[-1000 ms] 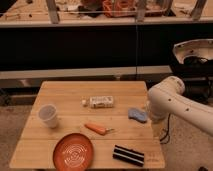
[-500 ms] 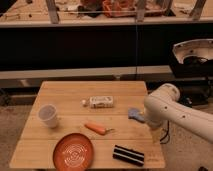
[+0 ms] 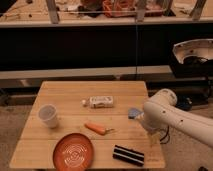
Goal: Place the eraser on the white sponge
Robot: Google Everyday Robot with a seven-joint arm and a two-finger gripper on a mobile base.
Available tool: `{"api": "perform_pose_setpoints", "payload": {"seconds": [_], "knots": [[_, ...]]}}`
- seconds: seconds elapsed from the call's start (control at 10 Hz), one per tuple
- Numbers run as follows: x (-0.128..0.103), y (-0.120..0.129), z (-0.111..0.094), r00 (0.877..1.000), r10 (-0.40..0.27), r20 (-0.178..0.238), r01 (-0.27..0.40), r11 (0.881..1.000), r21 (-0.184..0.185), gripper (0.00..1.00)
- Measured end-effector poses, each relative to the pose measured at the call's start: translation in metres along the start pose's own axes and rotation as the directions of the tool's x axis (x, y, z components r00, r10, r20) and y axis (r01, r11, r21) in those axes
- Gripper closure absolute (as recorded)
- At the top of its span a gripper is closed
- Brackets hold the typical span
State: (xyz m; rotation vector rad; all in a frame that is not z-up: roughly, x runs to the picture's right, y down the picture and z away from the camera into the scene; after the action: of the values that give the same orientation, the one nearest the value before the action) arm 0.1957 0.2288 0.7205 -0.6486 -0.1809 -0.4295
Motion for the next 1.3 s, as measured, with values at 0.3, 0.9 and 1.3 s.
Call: {"api": "perform_pose_setpoints", "payload": {"seconds": [0.3,0.9,1.3], "knots": [[-0.008,0.002,0.008,0.999,-0.015,0.036,0.015,1.000,0.007,0.20],[-0.030,0.014,0.023,0.990,-0.097,0.099,0.096,0.995,0.012,0.20],[-0.050,0.023,0.033,0.975,-0.182,0.125,0.182,0.983,0.013,0.20]]}}
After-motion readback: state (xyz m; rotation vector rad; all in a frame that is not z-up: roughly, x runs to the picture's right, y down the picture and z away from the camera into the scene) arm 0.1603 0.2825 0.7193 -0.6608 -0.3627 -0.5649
